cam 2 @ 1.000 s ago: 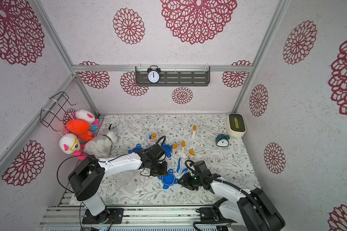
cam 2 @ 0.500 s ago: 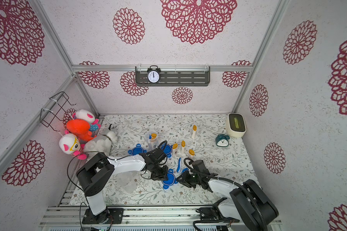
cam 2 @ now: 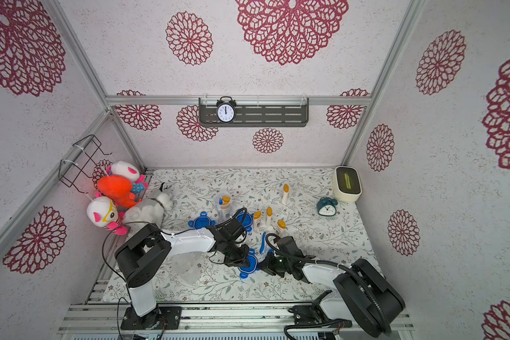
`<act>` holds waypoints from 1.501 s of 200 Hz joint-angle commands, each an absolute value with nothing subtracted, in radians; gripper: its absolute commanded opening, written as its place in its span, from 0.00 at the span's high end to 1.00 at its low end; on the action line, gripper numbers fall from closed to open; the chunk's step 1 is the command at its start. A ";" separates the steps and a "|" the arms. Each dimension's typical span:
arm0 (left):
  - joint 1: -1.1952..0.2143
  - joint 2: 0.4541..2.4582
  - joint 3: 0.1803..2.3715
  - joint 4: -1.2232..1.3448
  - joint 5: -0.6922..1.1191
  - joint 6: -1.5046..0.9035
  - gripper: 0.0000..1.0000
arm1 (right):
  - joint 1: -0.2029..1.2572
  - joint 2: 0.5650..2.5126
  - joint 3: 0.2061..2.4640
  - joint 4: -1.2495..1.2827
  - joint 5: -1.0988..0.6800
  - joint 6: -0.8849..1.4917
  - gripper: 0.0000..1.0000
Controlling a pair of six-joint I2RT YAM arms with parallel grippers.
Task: Pack away toiletry kits
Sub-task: Pick up the lid from the center of the board, then close the lid on the container.
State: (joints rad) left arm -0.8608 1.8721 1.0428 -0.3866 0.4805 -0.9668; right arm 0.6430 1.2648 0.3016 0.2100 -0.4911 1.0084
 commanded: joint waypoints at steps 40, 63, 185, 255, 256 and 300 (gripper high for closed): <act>-0.838 1.446 1.156 -0.571 0.072 -0.691 0.62 | 0.673 0.954 0.606 -0.210 -0.273 0.608 1.00; -0.794 1.304 1.251 -0.580 0.005 -0.502 0.58 | 0.676 0.931 0.785 -0.297 -0.246 0.359 1.00; -0.351 1.173 1.017 -0.045 0.408 0.442 0.10 | 0.550 1.444 1.418 -0.195 -0.282 -0.627 1.00; -0.235 1.459 1.198 0.053 0.520 0.412 0.11 | 0.502 1.658 1.629 -0.226 -0.469 -0.727 1.00; -0.233 1.463 1.203 0.052 0.524 0.411 0.11 | 0.502 1.660 1.631 -0.227 -0.470 -0.729 1.00; -0.202 1.562 1.306 0.048 0.642 0.447 0.19 | 0.497 1.718 1.708 -0.239 -0.519 -0.740 1.00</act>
State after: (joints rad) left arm -0.2150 1.5372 1.2610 0.0044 0.5251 0.4164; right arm 0.5034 1.7126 1.6474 -0.2447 -0.4507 -0.7074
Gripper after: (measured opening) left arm 0.837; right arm 0.052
